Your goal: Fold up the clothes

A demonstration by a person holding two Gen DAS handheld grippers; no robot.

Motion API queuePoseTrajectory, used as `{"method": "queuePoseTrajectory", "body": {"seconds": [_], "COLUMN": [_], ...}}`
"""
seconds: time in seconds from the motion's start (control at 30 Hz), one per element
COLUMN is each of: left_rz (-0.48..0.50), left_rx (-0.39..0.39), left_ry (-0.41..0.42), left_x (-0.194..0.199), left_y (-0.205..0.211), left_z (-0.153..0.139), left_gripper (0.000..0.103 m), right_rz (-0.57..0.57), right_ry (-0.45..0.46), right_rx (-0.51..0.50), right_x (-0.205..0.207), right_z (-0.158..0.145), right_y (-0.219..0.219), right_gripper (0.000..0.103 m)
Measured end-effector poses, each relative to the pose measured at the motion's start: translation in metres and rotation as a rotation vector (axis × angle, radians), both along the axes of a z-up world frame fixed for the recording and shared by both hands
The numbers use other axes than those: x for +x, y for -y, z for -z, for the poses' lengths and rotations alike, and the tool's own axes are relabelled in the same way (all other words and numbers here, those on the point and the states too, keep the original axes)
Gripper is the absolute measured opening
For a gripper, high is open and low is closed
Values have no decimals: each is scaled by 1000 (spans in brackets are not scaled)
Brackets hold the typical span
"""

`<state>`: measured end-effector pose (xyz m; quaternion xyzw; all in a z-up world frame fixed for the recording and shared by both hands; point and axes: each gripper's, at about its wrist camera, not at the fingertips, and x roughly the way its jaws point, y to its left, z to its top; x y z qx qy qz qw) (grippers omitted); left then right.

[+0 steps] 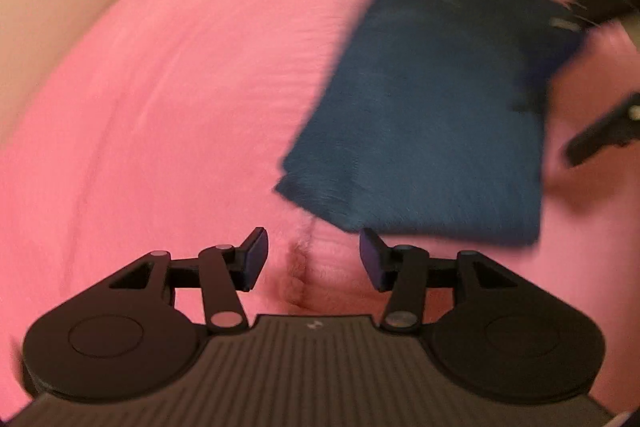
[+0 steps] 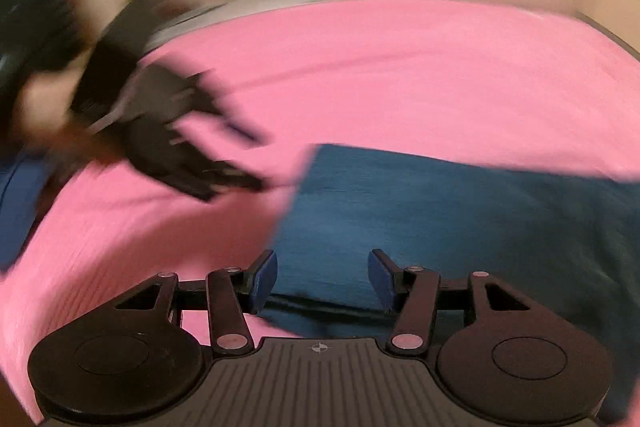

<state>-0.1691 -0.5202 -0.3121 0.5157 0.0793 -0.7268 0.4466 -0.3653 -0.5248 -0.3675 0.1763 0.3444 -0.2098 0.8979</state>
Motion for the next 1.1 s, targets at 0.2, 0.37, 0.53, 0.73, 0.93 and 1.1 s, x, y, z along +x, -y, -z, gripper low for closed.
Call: {"method": "queuePoseTrajectory", "body": {"seconds": [0.2, 0.37, 0.53, 0.73, 0.93, 1.1], "left_rz": [359, 658, 892, 1015, 848, 737], "left_rx": [-72, -203, -294, -347, -182, -120], "left_ry": [175, 352, 481, 538, 363, 249], "left_x": [-6, -5, -2, 2, -8, -7], "left_y": [-24, -30, -20, 6, 27, 33], "left_z": [29, 55, 79, 95, 56, 31], "left_gripper": [52, 58, 52, 30, 18, 17], "right_rz": [-35, -40, 2, -44, -139, -116], "right_ry": [-71, -155, -203, -298, -410, -455], "right_rx": [24, -9, -33, -185, -464, -546], "right_x": [24, 28, 31, 50, 74, 67], "right_z": [55, 52, 46, 46, 66, 71], "right_y": [-16, -28, -40, -61, -77, -65], "right_gripper": [54, 68, 69, 74, 90, 52]}}
